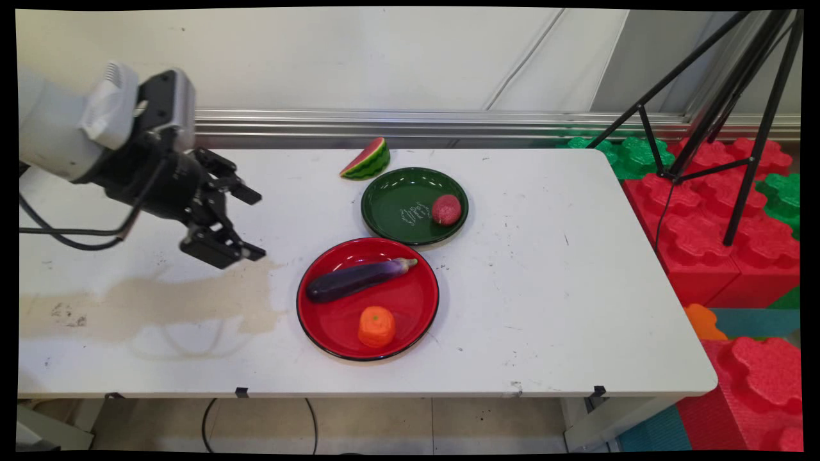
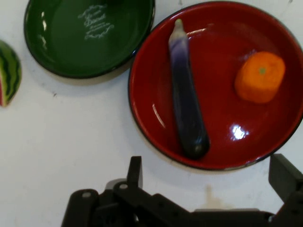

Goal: Pick up the eggplant from the red plate

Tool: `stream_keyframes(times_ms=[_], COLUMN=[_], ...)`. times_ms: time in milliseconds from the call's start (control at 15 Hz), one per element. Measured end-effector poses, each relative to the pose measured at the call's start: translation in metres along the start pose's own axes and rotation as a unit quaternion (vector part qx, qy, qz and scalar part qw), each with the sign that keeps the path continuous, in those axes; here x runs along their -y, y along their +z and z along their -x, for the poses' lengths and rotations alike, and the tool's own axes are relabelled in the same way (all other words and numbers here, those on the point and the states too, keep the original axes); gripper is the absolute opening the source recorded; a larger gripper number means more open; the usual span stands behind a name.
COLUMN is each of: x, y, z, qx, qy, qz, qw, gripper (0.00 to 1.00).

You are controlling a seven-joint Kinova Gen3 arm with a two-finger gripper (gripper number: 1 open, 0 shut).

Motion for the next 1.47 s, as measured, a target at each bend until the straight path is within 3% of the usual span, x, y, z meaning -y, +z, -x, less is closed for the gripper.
stream_keyframes(times_ms=[667, 1467], x=[-0.039, -0.039], y=[0.039, 0.106], z=[-0.06, -0.09], qx=[0.026, 0.076], qy=[-0.017, -0.066], qz=[0.01, 0.0], qw=[0.9995, 0.9949], gripper=[1.0, 1.0])
